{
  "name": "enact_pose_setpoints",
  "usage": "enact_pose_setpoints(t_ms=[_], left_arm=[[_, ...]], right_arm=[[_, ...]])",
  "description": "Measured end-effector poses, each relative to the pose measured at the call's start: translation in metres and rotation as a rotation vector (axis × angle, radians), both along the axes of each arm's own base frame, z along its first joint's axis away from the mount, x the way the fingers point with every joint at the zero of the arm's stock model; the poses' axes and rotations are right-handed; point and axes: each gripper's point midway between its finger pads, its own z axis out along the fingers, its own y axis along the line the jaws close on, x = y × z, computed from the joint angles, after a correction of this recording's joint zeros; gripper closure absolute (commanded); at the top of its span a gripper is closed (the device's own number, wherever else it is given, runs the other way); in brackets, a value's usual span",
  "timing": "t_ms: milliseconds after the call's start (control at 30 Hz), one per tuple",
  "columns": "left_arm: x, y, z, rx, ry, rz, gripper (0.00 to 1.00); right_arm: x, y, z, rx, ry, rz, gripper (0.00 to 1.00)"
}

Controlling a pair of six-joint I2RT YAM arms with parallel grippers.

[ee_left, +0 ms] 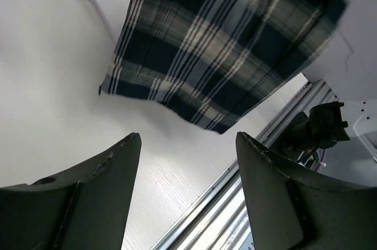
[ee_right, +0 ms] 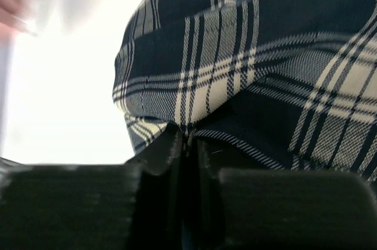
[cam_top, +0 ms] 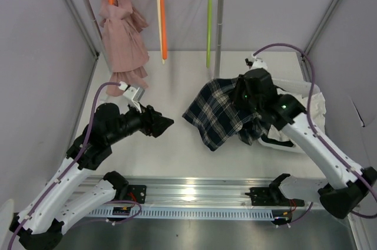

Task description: Place the skirt on the hanger

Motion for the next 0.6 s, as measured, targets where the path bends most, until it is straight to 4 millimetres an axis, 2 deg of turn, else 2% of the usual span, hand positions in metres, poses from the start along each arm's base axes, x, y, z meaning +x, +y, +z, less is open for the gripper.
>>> enact_pose_setpoints(t_ms=[33,67,133,167,233,333,467,600], left_arm=[[0.000,0.000,0.000,-0.001,0.001,0.000,0.29],[0.000,0.000,0.000,-0.004,0.004,0.001,0.28],[0.000,-0.001,0.000,-0.008,0.007,0.003,0.28],[0.000,-0.001,-0.002,-0.010,0.011,0.004,0.28],[0.001,-0.001,-0.007,-0.012,0.021,0.008,0.28],[0.001,-0.003,-0.026,-0.005,0.061,0.012,0.29],[0.001,-0.004,-0.048,0.006,0.117,0.021,0.29],[0.002,-0.001,-0.056,0.010,0.130,0.044,0.28]], right_arm=[[0.002,0.000,-0.020,-0.018,0.041,-0.006,0.47],[0.006,0.001,-0.044,-0.031,0.090,-0.018,0.39],[0.010,-0.005,-0.092,-0.084,0.189,-0.045,0.26],[0.009,-0.009,-0.111,-0.110,0.231,-0.058,0.24],[0.005,-0.016,-0.131,-0.149,0.271,-0.075,0.19],[0.000,-0.014,-0.130,-0.185,0.251,-0.080,0.19],[-0.016,0.003,-0.119,-0.222,0.186,-0.045,0.20],[-0.049,0.038,-0.112,-0.247,0.125,0.045,0.25]])
